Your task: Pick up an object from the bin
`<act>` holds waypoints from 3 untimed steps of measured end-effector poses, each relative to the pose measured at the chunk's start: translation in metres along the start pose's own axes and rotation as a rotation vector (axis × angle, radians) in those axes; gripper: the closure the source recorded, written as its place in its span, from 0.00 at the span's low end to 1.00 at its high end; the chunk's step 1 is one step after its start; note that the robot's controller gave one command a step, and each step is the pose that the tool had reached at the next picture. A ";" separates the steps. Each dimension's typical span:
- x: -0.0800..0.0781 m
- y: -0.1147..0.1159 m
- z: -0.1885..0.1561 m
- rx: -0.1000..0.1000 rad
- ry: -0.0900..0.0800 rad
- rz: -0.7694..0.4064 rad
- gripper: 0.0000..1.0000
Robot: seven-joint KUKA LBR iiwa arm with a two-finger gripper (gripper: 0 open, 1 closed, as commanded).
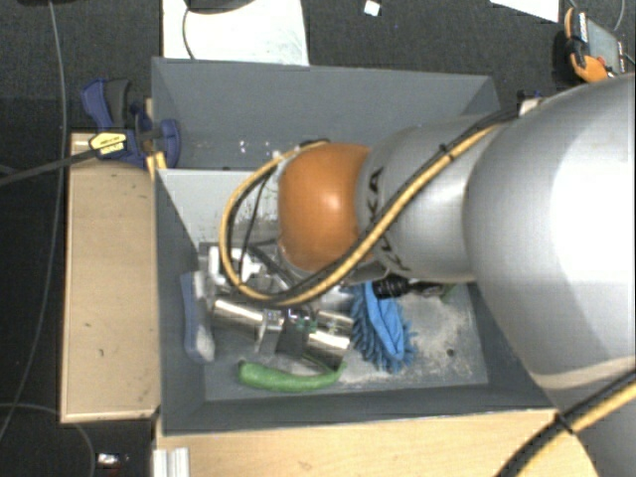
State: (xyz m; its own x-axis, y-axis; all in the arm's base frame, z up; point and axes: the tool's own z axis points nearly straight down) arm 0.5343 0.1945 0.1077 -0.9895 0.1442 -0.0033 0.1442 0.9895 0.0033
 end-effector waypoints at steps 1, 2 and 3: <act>-0.006 -0.003 0.037 -0.002 -0.004 -0.024 0.00; 0.005 0.005 0.038 0.002 0.004 0.400 0.00; -0.007 -0.003 0.037 -0.003 -0.005 0.008 0.00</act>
Offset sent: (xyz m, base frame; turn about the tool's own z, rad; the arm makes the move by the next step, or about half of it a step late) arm -0.0043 0.0059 -0.0377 0.3998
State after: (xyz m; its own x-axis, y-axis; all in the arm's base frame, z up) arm 0.5408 0.1908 0.0708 -0.9883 0.1521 -0.0081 0.1520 0.9884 0.0059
